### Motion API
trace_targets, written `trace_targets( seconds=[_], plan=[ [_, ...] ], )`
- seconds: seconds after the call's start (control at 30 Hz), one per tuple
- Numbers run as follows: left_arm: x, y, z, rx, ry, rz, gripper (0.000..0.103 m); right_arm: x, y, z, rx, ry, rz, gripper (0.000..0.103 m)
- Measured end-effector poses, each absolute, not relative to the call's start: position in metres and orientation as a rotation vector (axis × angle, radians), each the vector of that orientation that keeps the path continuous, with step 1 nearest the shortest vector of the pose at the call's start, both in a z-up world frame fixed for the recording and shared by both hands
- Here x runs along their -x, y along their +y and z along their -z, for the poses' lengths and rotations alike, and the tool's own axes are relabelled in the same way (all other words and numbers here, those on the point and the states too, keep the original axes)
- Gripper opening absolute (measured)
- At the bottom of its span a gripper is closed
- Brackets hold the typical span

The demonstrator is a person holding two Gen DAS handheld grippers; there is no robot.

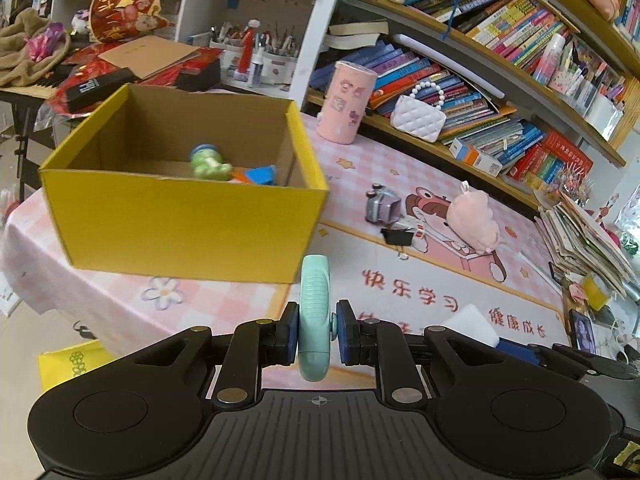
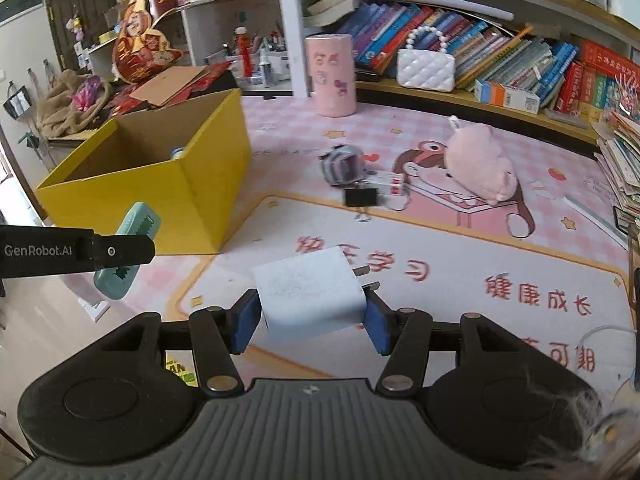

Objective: Organize objects
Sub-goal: 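Carry the mint stick and white charger over the yellow box with both tools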

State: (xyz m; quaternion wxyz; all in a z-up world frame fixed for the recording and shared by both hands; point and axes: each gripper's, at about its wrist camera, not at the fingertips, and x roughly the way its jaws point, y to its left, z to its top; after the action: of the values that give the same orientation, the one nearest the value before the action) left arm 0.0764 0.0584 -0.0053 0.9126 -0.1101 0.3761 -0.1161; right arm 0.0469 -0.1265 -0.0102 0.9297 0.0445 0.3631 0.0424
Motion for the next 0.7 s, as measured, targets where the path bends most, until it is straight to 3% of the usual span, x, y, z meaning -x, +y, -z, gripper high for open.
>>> trace_targets(
  seconds=[0.7],
  plan=[
    [-0.032, 0.173, -0.001, 0.236, 0.719, 0.202, 0.018, -0.021, 0.005, 0.004, -0.043, 0.720, -0.164, 0.053]
  ],
)
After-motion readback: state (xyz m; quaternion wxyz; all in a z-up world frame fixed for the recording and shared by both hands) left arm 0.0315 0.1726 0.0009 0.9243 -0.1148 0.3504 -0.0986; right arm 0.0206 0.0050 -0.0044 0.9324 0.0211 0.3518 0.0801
